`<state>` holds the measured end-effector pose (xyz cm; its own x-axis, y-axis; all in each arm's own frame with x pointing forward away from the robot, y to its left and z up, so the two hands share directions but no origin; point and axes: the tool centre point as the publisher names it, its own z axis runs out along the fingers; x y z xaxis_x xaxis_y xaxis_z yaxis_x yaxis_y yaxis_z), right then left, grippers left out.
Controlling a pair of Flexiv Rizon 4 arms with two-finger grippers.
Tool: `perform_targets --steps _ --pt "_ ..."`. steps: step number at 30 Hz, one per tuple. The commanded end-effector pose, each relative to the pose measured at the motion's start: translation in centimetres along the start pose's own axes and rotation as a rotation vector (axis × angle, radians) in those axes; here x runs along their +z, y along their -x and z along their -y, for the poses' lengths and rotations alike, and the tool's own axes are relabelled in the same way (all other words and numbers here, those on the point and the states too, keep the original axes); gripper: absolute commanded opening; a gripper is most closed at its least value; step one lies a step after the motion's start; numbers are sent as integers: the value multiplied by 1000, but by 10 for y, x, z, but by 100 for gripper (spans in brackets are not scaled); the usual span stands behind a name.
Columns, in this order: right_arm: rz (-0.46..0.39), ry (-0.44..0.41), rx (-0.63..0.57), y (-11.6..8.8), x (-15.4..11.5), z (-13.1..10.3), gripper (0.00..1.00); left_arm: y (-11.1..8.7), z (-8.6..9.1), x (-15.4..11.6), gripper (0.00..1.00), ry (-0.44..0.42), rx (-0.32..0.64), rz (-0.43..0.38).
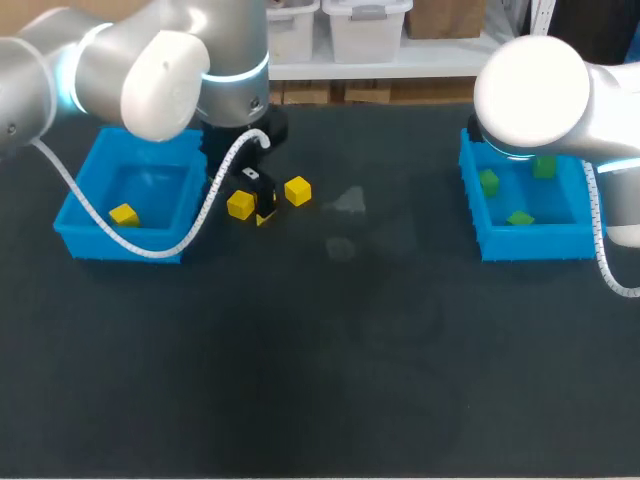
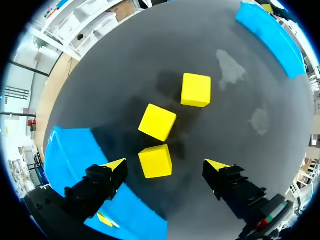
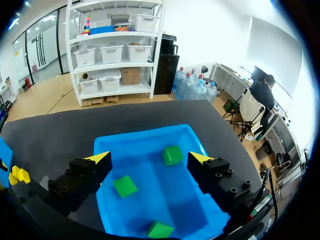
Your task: Put the green cubes in the right bin and the yellow cubes in the left bin.
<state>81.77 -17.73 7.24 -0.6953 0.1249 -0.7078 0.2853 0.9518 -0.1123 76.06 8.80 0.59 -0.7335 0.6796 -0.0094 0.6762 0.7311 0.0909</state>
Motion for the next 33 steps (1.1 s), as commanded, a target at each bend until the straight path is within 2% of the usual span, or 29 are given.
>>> perform_targets --steps 1,12,13,14,15,16,27,30,33 --pt "0 0 0 0 0 0 100 5 -3 5 100 -6 -4 -15" --pt "0 0 0 0 0 0 100 3 1 14 100 -25 -20 -30" --pt "0 0 0 0 0 0 100 3 1 14 97 -27 -23 -30" --pt "0 0 0 0 0 0 100 3 1 14 44 -27 -25 -30" --pt "0 0 0 0 0 0 100 3 1 14 14 -22 -36 -29" --pt "0 0 0 0 0 0 100 3 1 14 0 -19 -33 -33" --pt "0 0 0 0 0 0 100 2 6 9 0 12 -28 -12" --pt "0 0 0 0 0 0 100 4 7 -4 0 49 -14 23" --pt "0 0 0 0 0 0 100 4 2 -29 0 85 -21 83"
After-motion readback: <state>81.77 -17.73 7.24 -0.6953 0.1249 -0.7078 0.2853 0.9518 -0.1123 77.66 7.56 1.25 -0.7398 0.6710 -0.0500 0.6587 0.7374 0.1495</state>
